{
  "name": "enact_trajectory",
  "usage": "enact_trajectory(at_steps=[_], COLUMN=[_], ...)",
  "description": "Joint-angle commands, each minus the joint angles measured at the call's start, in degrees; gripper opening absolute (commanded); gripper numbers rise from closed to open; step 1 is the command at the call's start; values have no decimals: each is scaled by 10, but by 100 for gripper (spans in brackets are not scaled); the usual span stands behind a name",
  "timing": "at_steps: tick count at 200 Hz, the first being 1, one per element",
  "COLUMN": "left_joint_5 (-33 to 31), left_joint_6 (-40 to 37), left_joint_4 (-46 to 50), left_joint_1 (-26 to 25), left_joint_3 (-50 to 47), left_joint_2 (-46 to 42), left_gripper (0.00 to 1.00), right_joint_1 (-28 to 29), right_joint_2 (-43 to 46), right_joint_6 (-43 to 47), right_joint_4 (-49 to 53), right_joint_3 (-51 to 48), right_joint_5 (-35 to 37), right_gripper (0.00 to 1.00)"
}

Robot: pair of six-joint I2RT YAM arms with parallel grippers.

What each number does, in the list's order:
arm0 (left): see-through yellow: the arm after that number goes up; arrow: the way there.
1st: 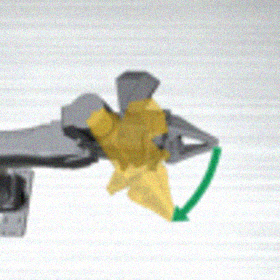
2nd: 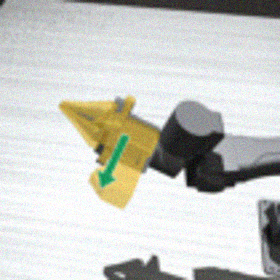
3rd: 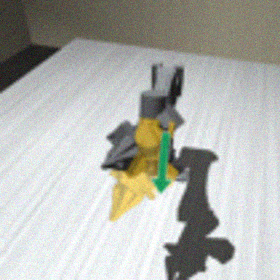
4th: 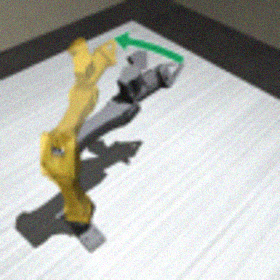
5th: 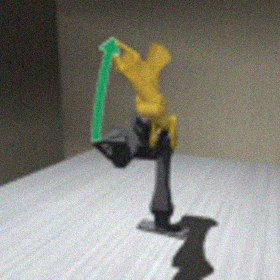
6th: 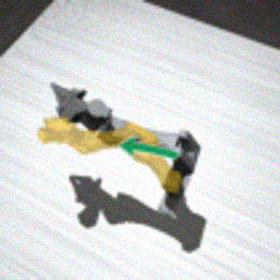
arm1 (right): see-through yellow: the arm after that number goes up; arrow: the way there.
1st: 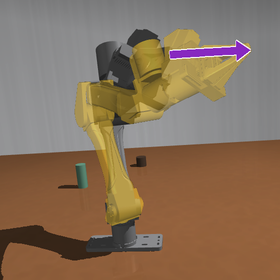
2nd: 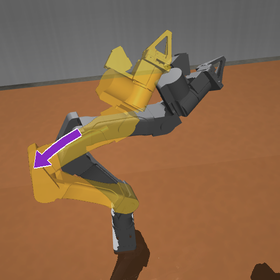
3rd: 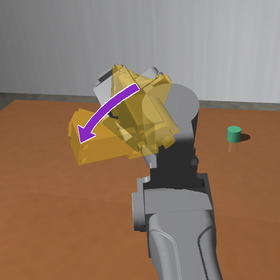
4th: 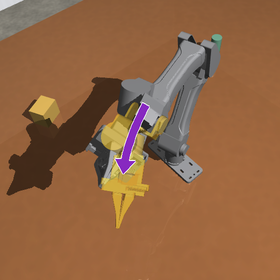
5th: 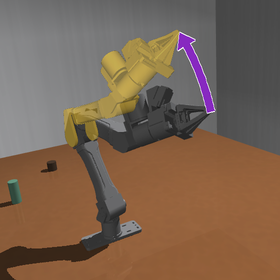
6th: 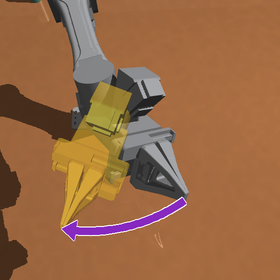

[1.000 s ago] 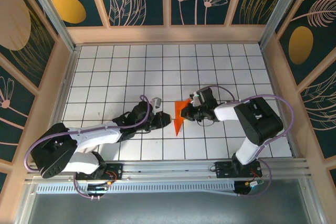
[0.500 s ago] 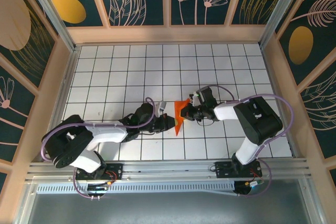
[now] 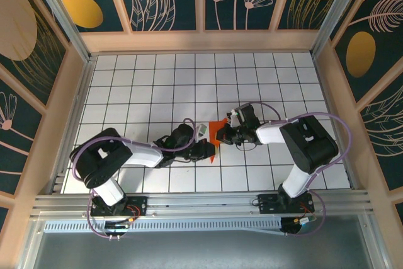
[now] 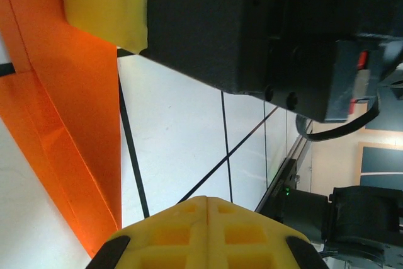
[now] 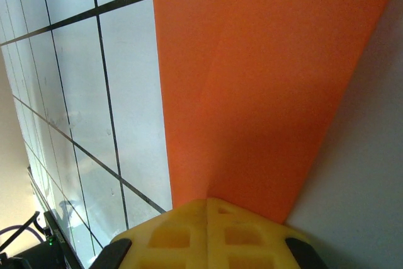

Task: Fold a paper plane with a square sheet of paper (fold left side to right side)
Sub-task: Fold the wing for the fifth time at the center of the table.

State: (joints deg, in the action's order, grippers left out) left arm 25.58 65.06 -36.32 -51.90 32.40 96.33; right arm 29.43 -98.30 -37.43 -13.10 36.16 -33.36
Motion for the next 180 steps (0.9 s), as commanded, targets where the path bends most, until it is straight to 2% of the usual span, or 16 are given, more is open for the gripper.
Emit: enact_trajectory(at_steps=[1,76,180], left_joint_5=[12,14,3], left_joint_6=[5,6,8], left_joint_4=[-20,-26,-29], left_joint_1=[-3,-6,-8], left_joint_3=[13,8,-4], left_joint_2=[15,53,54], left_gripper=[0,0,0], right_joint_1=[12,16,16], right_joint_2=[-52,-54,-60], right_joint_6=[25,27,28], right_joint_4=[71,78,86], right_joint_3=[-16,-12,-5], right_joint_5=[104,112,117], right_gripper=[0,0,0])
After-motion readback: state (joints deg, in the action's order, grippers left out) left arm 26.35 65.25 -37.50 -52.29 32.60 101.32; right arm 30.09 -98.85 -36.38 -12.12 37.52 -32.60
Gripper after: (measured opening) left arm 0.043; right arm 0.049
